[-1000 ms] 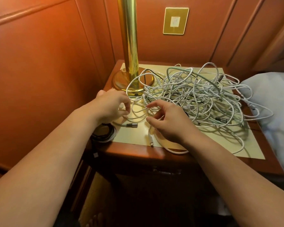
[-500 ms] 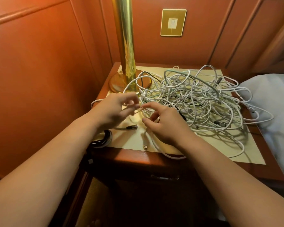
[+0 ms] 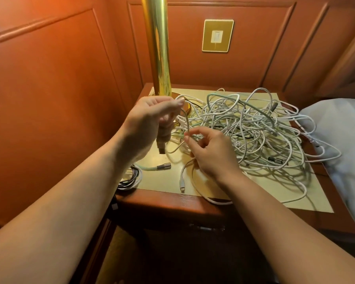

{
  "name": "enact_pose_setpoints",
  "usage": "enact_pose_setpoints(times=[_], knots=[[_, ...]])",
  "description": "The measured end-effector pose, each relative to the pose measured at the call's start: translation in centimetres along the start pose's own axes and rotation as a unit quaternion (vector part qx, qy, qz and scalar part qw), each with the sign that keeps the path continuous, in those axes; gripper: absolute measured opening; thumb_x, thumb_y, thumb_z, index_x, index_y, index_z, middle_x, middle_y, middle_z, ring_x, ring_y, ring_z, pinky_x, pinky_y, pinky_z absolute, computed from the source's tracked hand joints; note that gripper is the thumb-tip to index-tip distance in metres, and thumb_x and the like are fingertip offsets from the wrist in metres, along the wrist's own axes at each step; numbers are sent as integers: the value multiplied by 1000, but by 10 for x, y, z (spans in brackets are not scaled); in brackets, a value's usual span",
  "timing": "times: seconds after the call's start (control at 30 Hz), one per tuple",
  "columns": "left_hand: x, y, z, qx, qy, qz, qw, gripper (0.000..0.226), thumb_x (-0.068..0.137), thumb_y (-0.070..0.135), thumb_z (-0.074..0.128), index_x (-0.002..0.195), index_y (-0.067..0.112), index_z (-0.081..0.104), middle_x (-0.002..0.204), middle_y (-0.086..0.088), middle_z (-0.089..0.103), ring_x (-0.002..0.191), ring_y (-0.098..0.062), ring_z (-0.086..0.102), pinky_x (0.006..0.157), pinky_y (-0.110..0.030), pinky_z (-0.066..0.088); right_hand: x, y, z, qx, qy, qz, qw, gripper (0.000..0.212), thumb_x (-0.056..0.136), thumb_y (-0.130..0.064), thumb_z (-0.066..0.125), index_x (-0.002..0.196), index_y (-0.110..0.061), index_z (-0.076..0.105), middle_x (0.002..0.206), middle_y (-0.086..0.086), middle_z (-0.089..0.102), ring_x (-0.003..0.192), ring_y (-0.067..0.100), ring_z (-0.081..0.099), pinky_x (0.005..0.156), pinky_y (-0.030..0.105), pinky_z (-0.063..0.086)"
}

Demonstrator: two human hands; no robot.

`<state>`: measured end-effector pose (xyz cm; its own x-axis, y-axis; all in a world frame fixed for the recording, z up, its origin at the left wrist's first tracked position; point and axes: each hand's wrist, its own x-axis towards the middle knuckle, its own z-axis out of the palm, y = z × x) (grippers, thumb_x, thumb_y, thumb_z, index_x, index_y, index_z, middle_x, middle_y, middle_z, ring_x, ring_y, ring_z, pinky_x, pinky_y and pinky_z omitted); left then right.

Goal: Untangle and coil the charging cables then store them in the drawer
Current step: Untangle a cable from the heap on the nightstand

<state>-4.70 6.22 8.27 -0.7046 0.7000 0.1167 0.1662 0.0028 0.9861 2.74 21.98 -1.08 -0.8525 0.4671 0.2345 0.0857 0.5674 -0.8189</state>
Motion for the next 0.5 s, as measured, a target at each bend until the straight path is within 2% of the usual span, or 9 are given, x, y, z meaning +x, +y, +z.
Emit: enact_pose_setpoints(times=[0.07,0.13,0.17,0.23,0.3,0.37,0.43,0.5], knots=[[-1,5,1,-83,2,-5,996,41,106,20,44,65,17,38,53,6,26,46,-12,23,45,-23,27,4,2,1,11,15,7,1000,14,95,-46,71,104,-37,76,63,0,70,57,19,69,59,46,60],[0,6,0,-154,10,-15,988,32,102,26,51,72,18,42,56,7,28,48,-10,25,46,-23,28,6,5,2,18,20,16,1000,15,93,-47,73,104,-37,78,64,-2,71,60,18,71,60,46,61],[1,3,-2,-154,14,-15,988,25,97,28,57,77,19,47,58,7,31,50,-9,27,47,-22,29,7,5,2,20,18,23,999,16,92,-47,75,104,-37,79,65,-3,72,60,17,71,61,45,62],[4,-10,-5,-76,18,-11,997,17,90,27,70,85,17,57,60,7,42,53,-9,34,50,-21,33,6,6,4,55,7,50,997,15,89,-42,80,101,-33,82,66,-6,74,60,13,71,63,45,63],[5,-25,-3,54,20,-20,998,22,85,26,83,96,14,68,62,7,49,55,-11,39,52,-19,36,7,7,4,117,-6,85,990,11,87,-36,84,97,-30,84,64,-5,74,56,12,69,61,43,63],[4,-40,5,153,33,-24,987,31,79,26,87,106,16,74,60,18,54,53,-4,43,53,-12,36,7,9,5,137,-7,100,985,9,87,-32,84,96,-29,84,64,-3,74,54,13,67,55,37,57],[6,-49,13,187,55,-10,981,35,77,24,89,109,18,79,75,24,68,65,7,59,61,-6,41,7,10,6,122,1,106,987,12,88,-28,83,99,-29,84,68,-4,76,54,13,68,54,33,51],[9,-54,18,181,73,2,981,29,77,23,89,105,17,82,92,11,77,84,2,68,72,-9,48,7,11,7,111,7,112,987,11,88,-25,80,97,-30,84,68,-4,76,54,15,68,51,34,51]])
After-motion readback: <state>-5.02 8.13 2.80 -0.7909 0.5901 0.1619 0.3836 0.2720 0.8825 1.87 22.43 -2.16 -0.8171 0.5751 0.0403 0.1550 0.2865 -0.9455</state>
